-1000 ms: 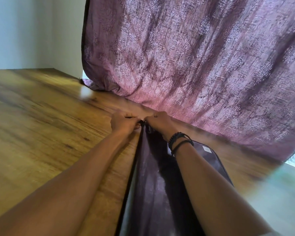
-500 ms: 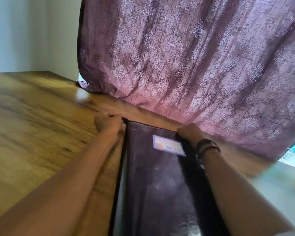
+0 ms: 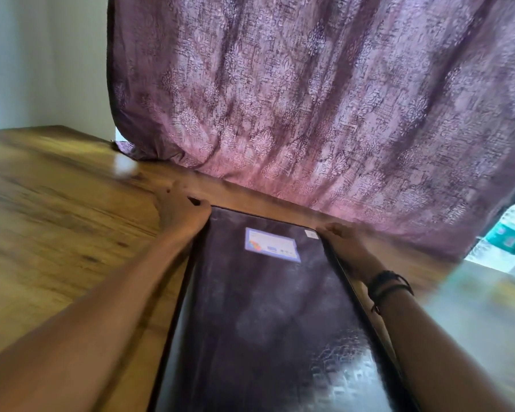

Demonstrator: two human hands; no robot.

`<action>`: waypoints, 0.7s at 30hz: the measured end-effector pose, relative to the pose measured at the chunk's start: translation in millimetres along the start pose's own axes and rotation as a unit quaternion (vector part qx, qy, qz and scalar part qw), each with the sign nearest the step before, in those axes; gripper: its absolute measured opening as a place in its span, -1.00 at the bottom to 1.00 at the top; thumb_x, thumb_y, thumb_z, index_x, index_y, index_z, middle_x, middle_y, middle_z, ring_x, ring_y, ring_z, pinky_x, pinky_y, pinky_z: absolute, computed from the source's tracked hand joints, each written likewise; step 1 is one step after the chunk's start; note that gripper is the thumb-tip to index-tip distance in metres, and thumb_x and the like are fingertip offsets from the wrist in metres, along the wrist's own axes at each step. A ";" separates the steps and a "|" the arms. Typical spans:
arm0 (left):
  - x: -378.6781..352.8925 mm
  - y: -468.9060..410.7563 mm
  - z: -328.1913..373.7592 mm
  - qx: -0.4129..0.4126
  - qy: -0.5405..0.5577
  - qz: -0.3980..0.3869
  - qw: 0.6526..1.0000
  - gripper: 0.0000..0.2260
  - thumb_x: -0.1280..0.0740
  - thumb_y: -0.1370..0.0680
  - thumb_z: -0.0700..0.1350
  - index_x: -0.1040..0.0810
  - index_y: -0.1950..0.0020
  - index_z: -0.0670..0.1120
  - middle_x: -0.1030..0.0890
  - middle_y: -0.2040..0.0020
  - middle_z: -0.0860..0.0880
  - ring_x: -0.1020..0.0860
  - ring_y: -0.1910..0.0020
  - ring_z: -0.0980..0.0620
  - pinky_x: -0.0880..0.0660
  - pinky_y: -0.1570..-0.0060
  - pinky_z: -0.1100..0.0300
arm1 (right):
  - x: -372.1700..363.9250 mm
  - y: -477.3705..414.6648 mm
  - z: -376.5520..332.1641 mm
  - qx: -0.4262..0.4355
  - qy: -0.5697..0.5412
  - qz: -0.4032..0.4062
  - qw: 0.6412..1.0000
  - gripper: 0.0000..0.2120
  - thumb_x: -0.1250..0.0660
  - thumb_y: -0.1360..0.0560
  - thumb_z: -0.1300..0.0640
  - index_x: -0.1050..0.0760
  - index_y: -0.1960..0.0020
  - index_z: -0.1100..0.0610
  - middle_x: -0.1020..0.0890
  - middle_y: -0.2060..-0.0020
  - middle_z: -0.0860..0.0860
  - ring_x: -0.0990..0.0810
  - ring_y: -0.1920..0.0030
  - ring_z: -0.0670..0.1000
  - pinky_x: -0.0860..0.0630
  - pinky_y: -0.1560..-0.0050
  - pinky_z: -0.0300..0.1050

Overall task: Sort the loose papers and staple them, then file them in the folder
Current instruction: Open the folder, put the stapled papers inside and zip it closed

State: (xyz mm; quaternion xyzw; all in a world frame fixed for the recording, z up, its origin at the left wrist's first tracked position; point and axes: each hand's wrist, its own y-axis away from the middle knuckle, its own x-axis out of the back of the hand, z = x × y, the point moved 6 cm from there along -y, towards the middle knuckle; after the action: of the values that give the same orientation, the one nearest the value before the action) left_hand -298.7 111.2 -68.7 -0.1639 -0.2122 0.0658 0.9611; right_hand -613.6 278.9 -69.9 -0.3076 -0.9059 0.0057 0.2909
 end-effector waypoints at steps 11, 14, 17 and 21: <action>-32.3 59.0 76.9 -0.257 -0.053 -0.280 0.923 -0.53 -0.36 -0.45 0.23 -0.55 -0.26 0.00 -0.51 -0.17 0.15 -0.45 -0.17 0.18 -0.29 -0.14 0.33 | 8.5 15.1 -7.7 0.160 0.052 -0.025 0.985 -0.83 -0.39 -0.49 0.30 -0.70 -0.03 0.16 -0.72 0.12 -0.02 -0.66 0.15 -0.13 -0.61 0.03 -0.11; -53.6 66.4 77.5 -0.288 -0.242 -0.353 0.856 -0.37 -0.02 -0.35 0.56 -0.52 0.05 0.07 -0.58 -0.09 0.00 -0.53 -0.06 -0.02 -0.41 0.02 0.15 | 7.9 15.0 -4.8 0.144 -0.011 -0.041 0.989 -0.86 -0.42 -0.48 0.26 -0.69 -0.03 0.23 -0.72 0.08 0.06 -0.64 0.12 -0.05 -0.60 -0.03 -0.01; -70.8 57.3 91.1 -0.233 -0.402 -0.333 0.821 -0.23 0.02 -0.39 0.53 -0.43 -0.32 0.02 -0.37 -0.40 -0.14 -0.38 -0.34 -0.21 -0.33 -0.27 -0.08 | 6.7 12.0 -1.2 0.138 -0.032 -0.054 0.988 -0.85 -0.42 -0.50 0.23 -0.68 -0.04 0.23 -0.72 0.06 0.07 -0.63 0.11 -0.08 -0.59 -0.08 0.04; -103.7 78.1 116.0 -0.210 -0.368 -0.376 0.824 -0.22 0.00 -0.44 0.49 -0.43 -0.36 -0.08 -0.43 -0.41 -0.13 -0.41 -0.34 -0.18 -0.29 -0.34 -0.14 | 1.3 14.6 -3.0 0.154 -0.023 -0.061 0.986 -0.82 -0.43 -0.49 0.21 -0.67 -0.08 0.21 -0.72 0.03 0.04 -0.62 0.07 -0.13 -0.56 -0.08 -0.10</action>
State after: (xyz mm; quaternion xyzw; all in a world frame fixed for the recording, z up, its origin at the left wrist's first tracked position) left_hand -446.4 197.4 -36.2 -0.2331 -0.6037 -0.2910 0.7047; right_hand -604.7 291.0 -69.4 -0.2030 -0.9178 0.1345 0.3137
